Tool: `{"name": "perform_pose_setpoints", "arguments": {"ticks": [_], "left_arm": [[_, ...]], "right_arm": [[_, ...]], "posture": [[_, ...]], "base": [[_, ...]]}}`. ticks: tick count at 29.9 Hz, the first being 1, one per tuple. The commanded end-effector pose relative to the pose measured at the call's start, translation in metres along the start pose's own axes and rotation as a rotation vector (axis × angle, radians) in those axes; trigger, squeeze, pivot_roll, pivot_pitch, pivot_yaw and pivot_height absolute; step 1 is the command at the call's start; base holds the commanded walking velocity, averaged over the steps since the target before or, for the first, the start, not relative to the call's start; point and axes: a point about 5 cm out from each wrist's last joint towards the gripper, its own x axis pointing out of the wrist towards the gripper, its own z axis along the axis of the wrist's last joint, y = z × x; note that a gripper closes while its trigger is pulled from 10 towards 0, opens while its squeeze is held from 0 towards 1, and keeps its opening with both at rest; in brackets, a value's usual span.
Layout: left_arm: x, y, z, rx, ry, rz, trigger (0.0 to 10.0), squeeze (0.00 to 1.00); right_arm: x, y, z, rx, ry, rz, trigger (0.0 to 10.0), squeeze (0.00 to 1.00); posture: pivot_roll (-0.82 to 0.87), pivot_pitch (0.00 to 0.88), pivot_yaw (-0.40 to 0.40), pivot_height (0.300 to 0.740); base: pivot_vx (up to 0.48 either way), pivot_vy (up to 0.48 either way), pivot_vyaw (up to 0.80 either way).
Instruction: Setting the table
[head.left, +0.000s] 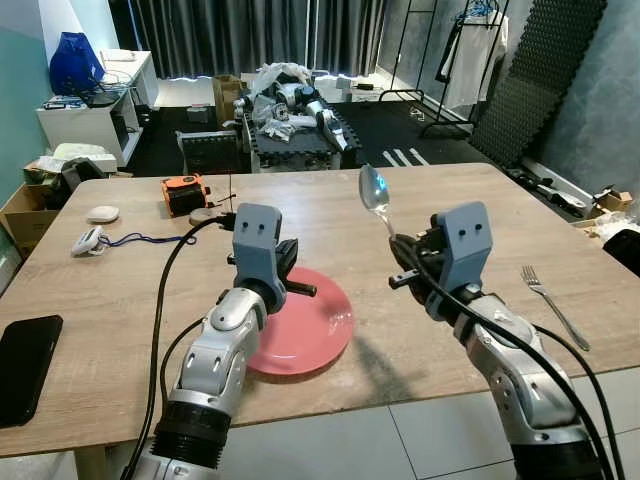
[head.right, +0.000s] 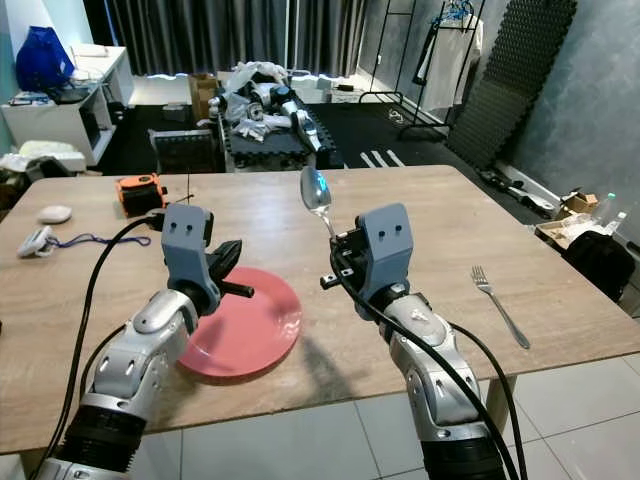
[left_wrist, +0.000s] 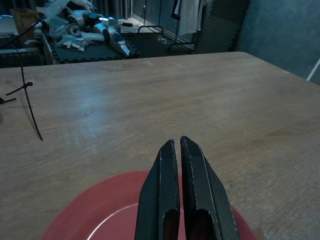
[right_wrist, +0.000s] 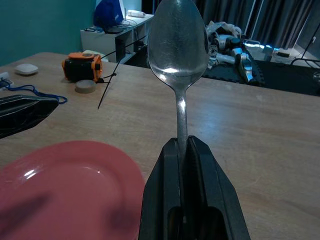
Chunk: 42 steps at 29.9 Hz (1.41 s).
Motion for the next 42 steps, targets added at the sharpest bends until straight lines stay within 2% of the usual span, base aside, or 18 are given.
{"name": "perform_pose_setpoints", "arguments": {"ticks": [1, 20, 42], "left_arm": [[-0.0022, 0.0026, -0.0043, -0.011, 0.022, 0.011, 10.0, 0.00], [-0.0050, 0.0049, -0.0079, -0.005, 0.038, 0.017, 10.0, 0.00], [-0.0054, 0.0067, -0.0069, 0.002, 0.042, 0.018, 10.0, 0.00]], "right_arm": [[-0.0017, 0.0006, -0.0063, 0.015, 0.019, -0.006, 10.0, 0.00], [-0.0038, 0.0063, -0.0115, 0.032, 0.028, -0.001, 10.0, 0.00], [-0.0061, 0.0062, -0.0138, 0.039, 0.034, -0.015, 10.0, 0.00]], "posture": [[-0.07, 0.000, 0.038, 0.740], [-0.07, 0.000, 0.046, 0.740], [-0.07, 0.000, 0.053, 0.740]], "base": [[0.000, 0.000, 0.00], [0.000, 0.000, 0.00], [-0.359, 0.000, 0.00]]}}
